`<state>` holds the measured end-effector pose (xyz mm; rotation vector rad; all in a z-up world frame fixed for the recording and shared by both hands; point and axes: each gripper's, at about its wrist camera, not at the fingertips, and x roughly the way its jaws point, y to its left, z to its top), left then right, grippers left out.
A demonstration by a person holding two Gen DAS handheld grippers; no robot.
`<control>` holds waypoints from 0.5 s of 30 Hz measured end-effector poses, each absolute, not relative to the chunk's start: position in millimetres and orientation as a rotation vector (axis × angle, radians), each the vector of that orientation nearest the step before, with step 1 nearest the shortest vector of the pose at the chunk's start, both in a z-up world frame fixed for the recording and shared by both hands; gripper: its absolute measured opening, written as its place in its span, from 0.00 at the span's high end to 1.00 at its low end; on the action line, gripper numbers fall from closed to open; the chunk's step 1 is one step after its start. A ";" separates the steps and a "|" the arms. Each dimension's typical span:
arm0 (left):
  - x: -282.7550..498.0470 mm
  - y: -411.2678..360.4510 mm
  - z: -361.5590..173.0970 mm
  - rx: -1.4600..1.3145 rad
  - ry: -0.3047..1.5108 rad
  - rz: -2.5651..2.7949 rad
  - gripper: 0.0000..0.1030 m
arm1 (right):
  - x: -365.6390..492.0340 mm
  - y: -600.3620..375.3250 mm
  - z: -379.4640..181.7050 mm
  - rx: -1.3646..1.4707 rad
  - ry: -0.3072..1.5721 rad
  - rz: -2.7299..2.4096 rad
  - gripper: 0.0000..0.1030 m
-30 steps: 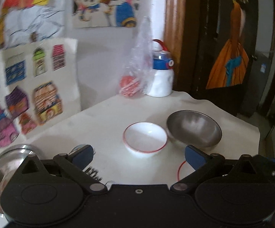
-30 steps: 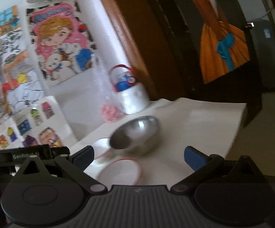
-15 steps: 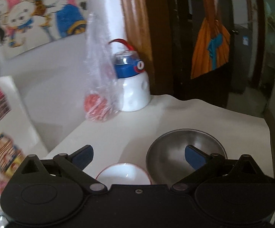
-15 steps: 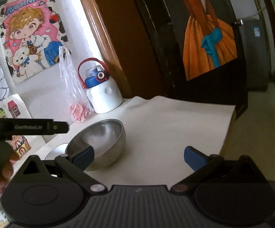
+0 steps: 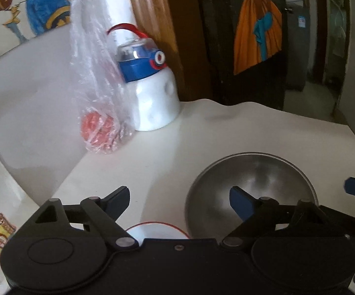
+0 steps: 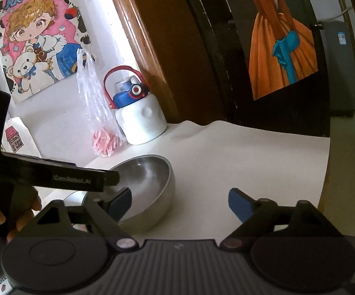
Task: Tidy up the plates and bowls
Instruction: 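Move both grippers to the deep steel bowl and close them on its rim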
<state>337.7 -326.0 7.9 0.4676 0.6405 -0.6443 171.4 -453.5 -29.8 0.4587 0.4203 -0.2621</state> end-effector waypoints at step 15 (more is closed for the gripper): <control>340.5 -341.9 -2.3 0.515 0.713 -0.658 0.45 | 179.6 -456.8 -35.5 0.513 0.455 -0.231 0.40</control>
